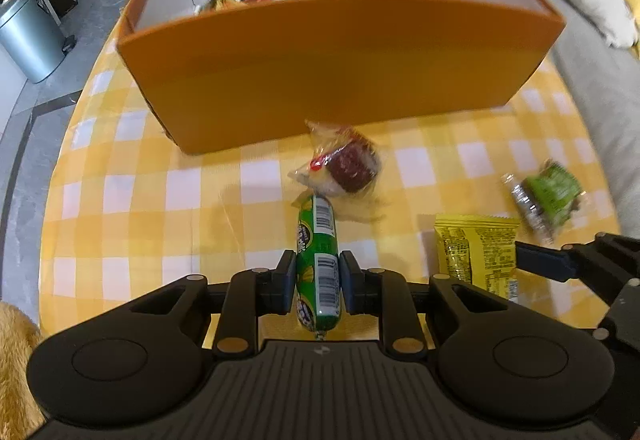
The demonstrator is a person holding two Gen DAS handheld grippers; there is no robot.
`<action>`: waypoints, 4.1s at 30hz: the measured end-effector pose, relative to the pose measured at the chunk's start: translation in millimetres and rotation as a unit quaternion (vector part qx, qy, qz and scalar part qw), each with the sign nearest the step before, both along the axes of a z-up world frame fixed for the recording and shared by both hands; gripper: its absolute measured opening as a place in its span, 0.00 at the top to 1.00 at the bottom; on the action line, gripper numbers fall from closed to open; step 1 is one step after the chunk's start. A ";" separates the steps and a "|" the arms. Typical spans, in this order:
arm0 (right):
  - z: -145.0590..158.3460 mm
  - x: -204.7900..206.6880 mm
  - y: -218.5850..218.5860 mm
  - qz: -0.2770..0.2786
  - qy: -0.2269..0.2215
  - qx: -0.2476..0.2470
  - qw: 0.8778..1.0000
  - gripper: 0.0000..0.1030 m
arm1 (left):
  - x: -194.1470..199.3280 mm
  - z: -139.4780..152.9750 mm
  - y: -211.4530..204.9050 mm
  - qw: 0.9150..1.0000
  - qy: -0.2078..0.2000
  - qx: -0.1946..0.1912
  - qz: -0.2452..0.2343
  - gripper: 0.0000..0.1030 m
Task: Organize snacks
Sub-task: 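Close the left gripper on the green tube while the right grips the yellow packet, then lift both snacks and carry them over the orange box, then lower both snacks into the box and open both grippers, then move both tools back toward the brown candy and green nut packet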
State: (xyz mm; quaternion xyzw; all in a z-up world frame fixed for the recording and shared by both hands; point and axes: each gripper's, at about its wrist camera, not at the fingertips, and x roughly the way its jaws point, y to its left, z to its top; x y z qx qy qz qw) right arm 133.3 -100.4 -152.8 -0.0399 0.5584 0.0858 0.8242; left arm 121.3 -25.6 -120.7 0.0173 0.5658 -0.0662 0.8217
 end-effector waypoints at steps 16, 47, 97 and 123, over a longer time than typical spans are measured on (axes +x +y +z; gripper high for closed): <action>62.3 -1.4 -2.9 -0.003 -0.125 -0.047 0.991 0.46 | -1.8 70.3 7.6 0.994 -0.104 -0.025 -0.013 0.76; 120.8 125.8 -0.4 0.109 -0.239 -0.186 0.947 0.46 | 129.2 114.0 -14.7 0.979 -0.163 0.061 -0.109 0.88; 48.3 201.4 -9.0 0.114 -0.102 -0.124 0.980 0.29 | 167.8 63.5 -11.3 0.983 -0.095 0.092 -0.127 0.40; 100.4 92.7 -30.5 0.038 -0.183 -0.081 0.979 0.15 | 74.5 112.1 -4.5 0.969 -0.203 0.068 -0.121 0.28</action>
